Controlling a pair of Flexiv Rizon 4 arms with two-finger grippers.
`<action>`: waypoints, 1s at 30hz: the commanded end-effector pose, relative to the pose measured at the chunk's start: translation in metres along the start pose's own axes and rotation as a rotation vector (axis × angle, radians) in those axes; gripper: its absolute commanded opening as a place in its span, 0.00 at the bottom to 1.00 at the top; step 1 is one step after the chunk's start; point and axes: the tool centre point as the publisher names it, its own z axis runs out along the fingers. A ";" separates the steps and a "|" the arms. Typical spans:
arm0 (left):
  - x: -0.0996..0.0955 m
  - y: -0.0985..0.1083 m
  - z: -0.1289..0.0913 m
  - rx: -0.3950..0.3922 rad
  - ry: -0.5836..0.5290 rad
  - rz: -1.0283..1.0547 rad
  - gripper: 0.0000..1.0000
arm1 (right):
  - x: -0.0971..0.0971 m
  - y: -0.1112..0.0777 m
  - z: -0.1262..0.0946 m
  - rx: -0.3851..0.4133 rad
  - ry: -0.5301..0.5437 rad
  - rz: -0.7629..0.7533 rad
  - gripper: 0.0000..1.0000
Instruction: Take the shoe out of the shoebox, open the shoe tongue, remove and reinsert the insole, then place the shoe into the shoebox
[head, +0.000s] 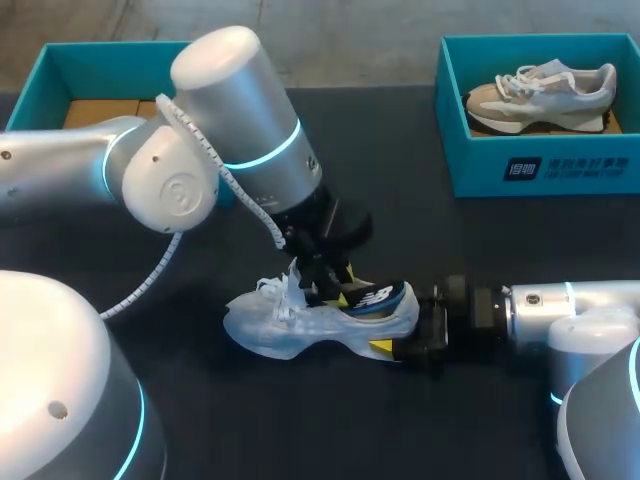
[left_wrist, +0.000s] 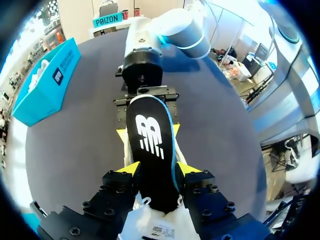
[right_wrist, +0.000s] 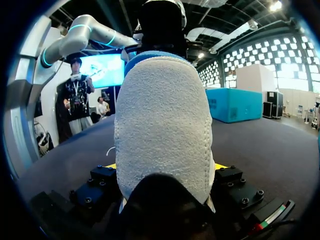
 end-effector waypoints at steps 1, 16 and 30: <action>0.017 0.001 -0.009 0.009 -0.081 -0.003 0.45 | 0.001 -0.001 0.001 0.003 -0.003 0.000 0.00; 0.025 -0.020 -0.003 0.010 -0.251 0.002 0.46 | 0.001 -0.001 0.001 0.003 -0.003 0.000 0.00; 0.015 -0.035 0.019 -0.009 -0.344 -0.044 0.47 | 0.001 -0.001 0.001 0.003 -0.003 0.000 0.00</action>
